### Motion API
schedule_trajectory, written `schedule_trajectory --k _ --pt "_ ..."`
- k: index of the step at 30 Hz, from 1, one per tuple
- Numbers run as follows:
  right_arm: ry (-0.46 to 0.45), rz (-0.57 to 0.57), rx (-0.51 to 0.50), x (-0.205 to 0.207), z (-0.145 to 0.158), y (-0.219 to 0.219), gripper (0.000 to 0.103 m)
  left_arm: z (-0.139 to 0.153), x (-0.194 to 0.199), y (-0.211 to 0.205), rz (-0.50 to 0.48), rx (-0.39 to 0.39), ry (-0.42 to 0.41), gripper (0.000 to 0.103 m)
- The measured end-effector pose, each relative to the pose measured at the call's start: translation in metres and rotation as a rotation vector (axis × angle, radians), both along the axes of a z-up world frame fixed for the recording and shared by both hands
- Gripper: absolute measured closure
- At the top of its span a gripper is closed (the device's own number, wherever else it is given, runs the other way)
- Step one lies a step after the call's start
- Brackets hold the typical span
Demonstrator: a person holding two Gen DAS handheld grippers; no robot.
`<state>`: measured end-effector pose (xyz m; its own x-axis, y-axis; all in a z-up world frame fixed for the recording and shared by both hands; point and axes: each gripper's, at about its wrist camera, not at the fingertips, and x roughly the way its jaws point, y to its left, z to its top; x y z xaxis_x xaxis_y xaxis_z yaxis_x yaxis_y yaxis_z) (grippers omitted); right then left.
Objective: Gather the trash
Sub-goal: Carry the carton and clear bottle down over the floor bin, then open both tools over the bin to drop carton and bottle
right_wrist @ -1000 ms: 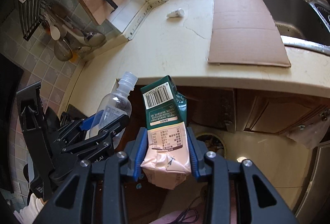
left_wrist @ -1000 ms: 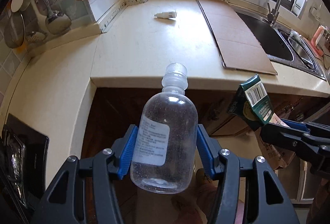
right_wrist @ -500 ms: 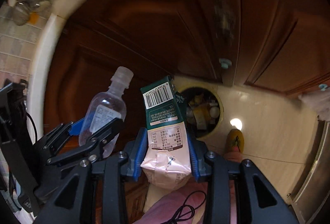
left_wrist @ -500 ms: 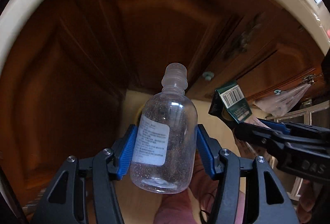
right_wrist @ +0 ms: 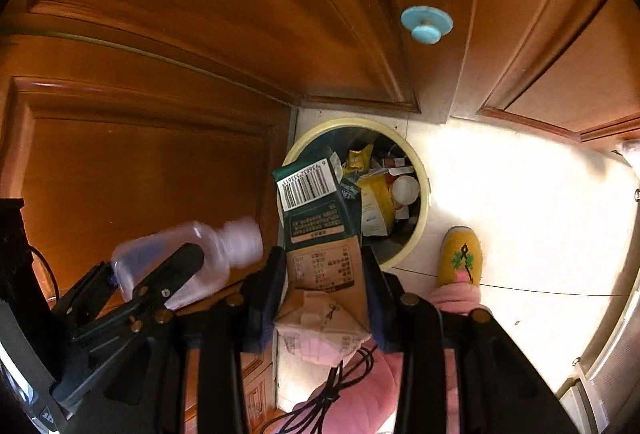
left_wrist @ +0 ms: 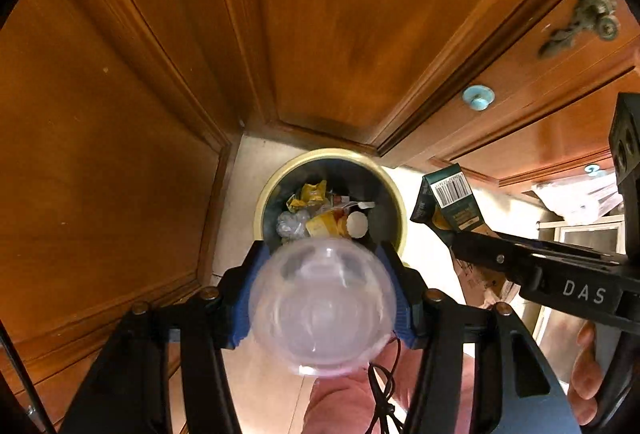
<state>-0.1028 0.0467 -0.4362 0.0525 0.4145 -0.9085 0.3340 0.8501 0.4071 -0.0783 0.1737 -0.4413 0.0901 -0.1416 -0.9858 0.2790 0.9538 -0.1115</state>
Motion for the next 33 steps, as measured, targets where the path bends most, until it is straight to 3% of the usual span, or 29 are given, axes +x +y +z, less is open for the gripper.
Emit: schedule_trajectory --k 12,21,25,33 --pt "0.015 0.023 -0.005 0.013 -0.018 0.015 0.065 -0.024 0.004 0.005 -0.002 -0.024 0.047 0.049" --pt "0.019 0.031 -0.012 0.019 -0.018 0.014 0.059 -0.023 0.009 0.009 0.013 -0.049 0.044 0.019" --pt "0.018 0.03 -0.023 0.019 -0.012 0.012 0.059 -0.022 0.009 0.006 0.016 -0.033 0.068 0.018" --pt "-0.008 0.071 -0.071 0.011 0.03 0.013 0.059 0.021 0.006 0.004 0.016 -0.017 0.06 0.018"
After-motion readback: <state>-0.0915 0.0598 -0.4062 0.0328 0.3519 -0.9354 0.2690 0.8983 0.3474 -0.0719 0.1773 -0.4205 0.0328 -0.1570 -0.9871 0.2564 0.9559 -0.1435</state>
